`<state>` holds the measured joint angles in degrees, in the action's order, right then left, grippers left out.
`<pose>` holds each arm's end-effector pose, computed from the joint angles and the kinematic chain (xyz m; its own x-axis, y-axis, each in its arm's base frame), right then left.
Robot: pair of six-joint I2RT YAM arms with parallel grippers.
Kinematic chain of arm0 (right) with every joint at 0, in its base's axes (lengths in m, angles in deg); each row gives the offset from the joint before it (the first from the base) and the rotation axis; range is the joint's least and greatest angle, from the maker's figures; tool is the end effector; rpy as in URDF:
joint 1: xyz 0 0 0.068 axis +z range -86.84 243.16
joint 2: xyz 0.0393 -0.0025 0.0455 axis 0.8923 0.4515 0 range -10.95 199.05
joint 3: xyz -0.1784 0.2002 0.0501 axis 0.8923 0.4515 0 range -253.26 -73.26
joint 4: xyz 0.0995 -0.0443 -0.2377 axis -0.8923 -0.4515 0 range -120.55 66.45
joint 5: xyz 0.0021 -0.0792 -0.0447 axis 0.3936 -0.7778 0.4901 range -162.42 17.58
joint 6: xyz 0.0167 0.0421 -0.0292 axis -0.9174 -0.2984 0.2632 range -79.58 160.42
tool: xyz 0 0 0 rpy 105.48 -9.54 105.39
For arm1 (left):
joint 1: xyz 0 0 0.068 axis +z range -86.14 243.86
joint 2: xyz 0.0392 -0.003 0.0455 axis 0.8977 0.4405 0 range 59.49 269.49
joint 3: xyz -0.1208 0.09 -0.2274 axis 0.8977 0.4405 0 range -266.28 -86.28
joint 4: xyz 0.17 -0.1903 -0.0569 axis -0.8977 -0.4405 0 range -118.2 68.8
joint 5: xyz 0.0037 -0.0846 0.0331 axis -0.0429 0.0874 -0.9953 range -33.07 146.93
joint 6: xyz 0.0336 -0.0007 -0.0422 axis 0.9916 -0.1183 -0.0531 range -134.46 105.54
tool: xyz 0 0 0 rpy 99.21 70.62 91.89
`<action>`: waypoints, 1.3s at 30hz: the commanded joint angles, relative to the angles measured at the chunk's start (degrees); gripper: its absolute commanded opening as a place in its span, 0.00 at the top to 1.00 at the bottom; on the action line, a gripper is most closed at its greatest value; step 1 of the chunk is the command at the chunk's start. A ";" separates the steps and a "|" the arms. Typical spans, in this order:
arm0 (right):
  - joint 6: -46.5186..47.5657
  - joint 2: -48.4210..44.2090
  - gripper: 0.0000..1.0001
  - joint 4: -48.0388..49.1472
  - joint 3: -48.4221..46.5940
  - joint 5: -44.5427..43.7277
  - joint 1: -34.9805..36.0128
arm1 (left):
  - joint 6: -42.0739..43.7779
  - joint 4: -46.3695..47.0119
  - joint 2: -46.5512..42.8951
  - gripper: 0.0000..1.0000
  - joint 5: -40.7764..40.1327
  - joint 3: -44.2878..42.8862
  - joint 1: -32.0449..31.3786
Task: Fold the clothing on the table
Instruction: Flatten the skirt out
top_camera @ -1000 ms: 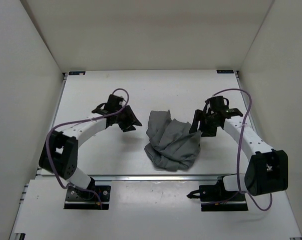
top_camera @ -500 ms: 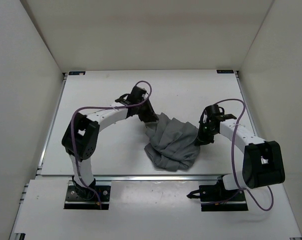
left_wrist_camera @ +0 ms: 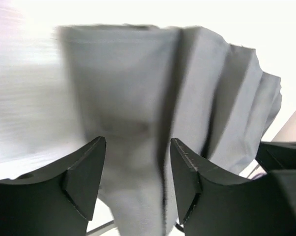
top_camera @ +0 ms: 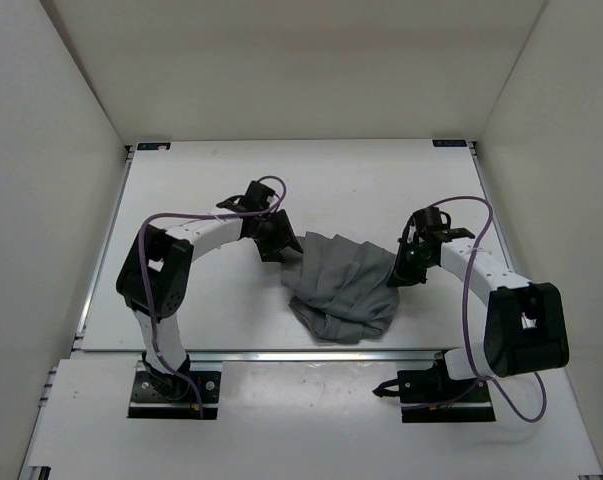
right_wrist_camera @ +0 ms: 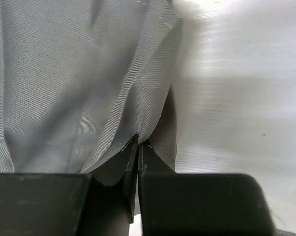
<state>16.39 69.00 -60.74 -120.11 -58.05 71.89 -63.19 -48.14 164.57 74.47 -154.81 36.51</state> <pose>0.2443 0.0465 0.1878 -0.9434 0.2542 -0.2129 0.1690 0.9211 0.3508 0.3231 -0.1794 0.1740 -0.9433 -0.3189 -0.0919 -0.2295 0.8269 -0.5134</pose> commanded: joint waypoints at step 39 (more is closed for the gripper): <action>9.45 -7.99 1.00 1.24 -43.66 -1.88 3.12 | 4.43 -5.93 -24.41 1.00 1.00 -16.29 13.72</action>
<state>24.48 55.12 -61.16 -159.91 -58.01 73.12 -60.83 -53.08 138.27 77.01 -172.12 47.02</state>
